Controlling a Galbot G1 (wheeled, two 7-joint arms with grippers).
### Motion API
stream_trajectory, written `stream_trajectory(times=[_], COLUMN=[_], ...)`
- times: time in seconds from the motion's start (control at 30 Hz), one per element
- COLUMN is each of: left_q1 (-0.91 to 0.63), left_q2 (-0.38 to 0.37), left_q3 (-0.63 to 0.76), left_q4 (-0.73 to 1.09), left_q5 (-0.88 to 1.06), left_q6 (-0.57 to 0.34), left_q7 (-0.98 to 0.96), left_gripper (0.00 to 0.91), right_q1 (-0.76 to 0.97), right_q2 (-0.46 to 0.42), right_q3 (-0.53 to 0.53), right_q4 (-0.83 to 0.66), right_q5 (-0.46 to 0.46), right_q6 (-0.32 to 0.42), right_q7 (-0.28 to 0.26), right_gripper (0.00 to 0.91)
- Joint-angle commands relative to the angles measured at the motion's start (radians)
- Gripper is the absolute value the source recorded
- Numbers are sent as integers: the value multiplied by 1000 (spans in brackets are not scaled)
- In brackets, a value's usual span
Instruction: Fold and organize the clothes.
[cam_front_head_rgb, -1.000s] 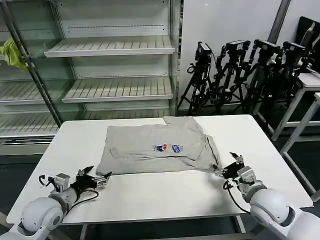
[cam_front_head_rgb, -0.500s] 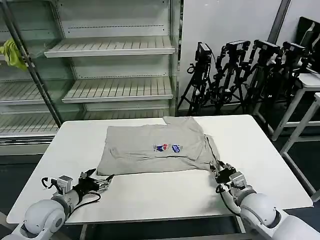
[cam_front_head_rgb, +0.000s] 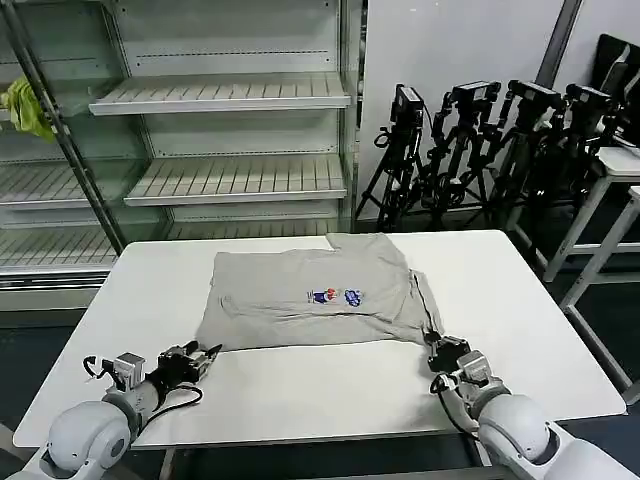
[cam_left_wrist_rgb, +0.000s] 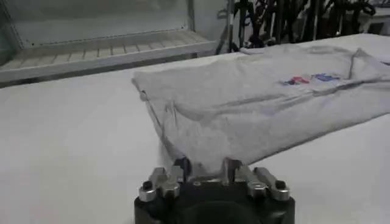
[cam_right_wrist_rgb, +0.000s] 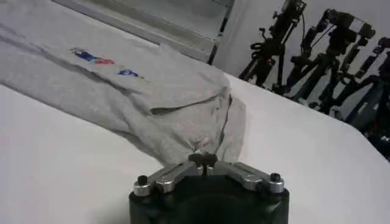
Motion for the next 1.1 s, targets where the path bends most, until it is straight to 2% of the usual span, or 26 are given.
stream_trajectory(times=[0.03,0.63,0.77,1.1], left_q1=[18,171,234,366], left_q2=[16,166,217,290], left_q3=[-8,-51,-80,-174], left_q4=[-15,-88,-125,-231], left_q5=[1,-37,-59,-129], left_q6=[-8,-3,6,42], left_q7=[0,-5,-15,-46], left_gripper=[40,50,50,50], right_q1=[-23,-54,-65,-71], right_q2=[-16,-243,-299,-407], right_q3=[4,48,44,-3], right_q4=[21,170,207,303], right_q5=[6,137,176,264], right_q6=[-5,-17,-27,-59], right_q7=[-1,5,16,61], right_gripper=[0,0,0,0])
